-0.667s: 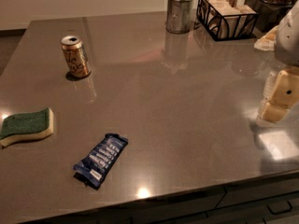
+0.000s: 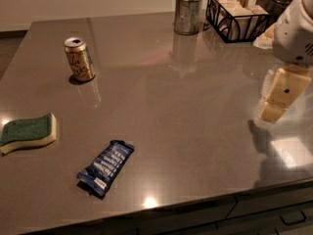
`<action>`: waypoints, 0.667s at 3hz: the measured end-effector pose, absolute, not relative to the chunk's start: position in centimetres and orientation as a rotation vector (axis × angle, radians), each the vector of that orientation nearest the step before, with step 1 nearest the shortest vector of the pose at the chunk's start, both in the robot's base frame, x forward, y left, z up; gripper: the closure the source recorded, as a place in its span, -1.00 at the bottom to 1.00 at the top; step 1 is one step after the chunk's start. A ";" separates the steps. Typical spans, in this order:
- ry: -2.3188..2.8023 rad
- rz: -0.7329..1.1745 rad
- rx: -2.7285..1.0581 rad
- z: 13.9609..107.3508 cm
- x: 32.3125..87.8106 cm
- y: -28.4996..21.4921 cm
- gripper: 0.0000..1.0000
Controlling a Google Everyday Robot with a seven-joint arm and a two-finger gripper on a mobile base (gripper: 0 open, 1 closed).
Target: Knock orange can over
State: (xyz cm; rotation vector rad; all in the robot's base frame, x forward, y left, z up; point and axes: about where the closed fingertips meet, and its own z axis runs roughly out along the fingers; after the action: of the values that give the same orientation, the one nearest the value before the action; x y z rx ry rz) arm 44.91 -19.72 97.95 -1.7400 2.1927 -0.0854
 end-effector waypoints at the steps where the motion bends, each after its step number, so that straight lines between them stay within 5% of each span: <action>1: 2.124 -0.042 -1.753 98.1 48.0 -15.7 -1.00; 2: 2.067 0.021 -1.756 97.9 51.4 -11.0 -1.00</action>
Offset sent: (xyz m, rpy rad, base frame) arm 0.1116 0.1482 -0.0075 0.1793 -0.0225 0.1250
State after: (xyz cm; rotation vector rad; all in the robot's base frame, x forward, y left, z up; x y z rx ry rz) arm 51.41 -11.03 97.88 -1.7561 2.0665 0.0213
